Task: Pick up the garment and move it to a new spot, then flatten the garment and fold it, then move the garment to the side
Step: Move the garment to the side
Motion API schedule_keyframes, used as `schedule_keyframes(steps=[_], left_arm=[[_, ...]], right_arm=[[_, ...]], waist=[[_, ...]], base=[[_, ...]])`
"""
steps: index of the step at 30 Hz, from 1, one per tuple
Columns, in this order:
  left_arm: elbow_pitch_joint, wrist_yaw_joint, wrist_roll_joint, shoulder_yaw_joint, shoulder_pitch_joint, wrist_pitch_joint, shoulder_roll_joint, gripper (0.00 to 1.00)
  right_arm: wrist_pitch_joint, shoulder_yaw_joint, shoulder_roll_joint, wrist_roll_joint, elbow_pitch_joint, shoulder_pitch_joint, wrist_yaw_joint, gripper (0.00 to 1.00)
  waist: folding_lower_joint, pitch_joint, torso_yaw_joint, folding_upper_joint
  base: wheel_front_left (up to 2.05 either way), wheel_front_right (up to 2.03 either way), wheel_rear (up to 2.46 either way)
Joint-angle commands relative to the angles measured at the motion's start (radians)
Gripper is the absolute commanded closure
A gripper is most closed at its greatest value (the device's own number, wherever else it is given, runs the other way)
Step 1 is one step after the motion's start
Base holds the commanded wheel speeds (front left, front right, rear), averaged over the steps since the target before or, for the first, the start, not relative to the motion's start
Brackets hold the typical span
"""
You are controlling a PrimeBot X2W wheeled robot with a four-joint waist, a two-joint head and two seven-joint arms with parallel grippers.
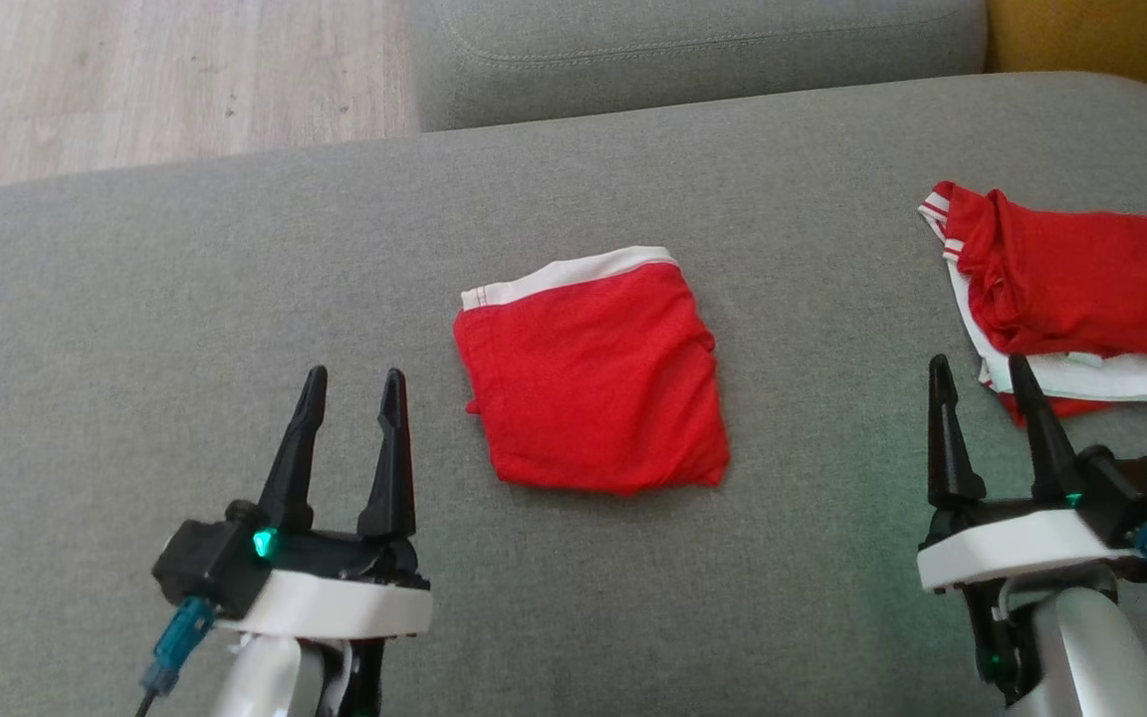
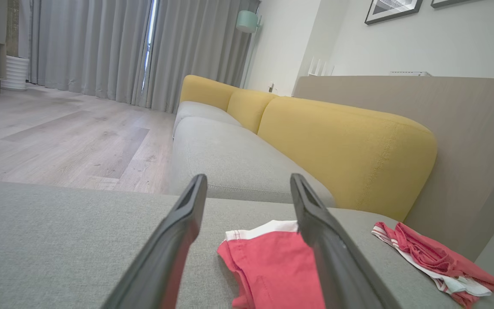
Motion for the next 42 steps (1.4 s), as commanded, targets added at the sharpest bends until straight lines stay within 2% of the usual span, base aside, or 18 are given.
schedule_keyframes(steps=[1, 15, 23, 32, 42], left_arm=[[-0.031, -0.002, 0.010, 0.033, -0.025, -0.005, 0.004, 0.00], [-0.029, -0.006, 0.018, 0.009, -0.057, -0.005, 0.004, 0.00], [-0.027, -0.001, 0.002, -0.025, -0.102, -0.005, 0.004, 0.00], [-0.017, 0.010, -0.012, -0.059, -0.123, -0.005, 0.004, 0.00], [-0.016, 0.015, -0.012, -0.072, -0.127, -0.005, 0.004, 0.00]], right_arm=[[-0.011, 0.019, -0.002, -0.001, -0.035, -0.024, -0.001, 0.00], [-0.011, 0.024, -0.002, -0.027, -0.016, -0.070, -0.001, 0.00], [0.057, 0.054, -0.002, -0.043, 0.143, -0.181, -0.001, 0.00], [0.131, 0.192, -0.002, 0.079, 0.343, -0.288, -0.001, 0.00], [0.146, 0.241, -0.002, 0.087, 0.493, -0.352, -0.001, 0.02]], waist=[[0.0000, 0.000, 0.001, 0.0000], [0.0000, 0.055, 0.049, 0.0000], [0.0000, 0.119, 0.118, 0.0000], [0.0000, 0.149, 0.209, 0.0000], [0.0000, 0.158, 0.243, 0.0000]], base=[[0.00, 0.00, 0.00], [0.00, 0.00, 0.00], [0.00, 0.00, 0.00], [0.00, 0.00, 0.00], [0.00, 0.00, 0.00]])
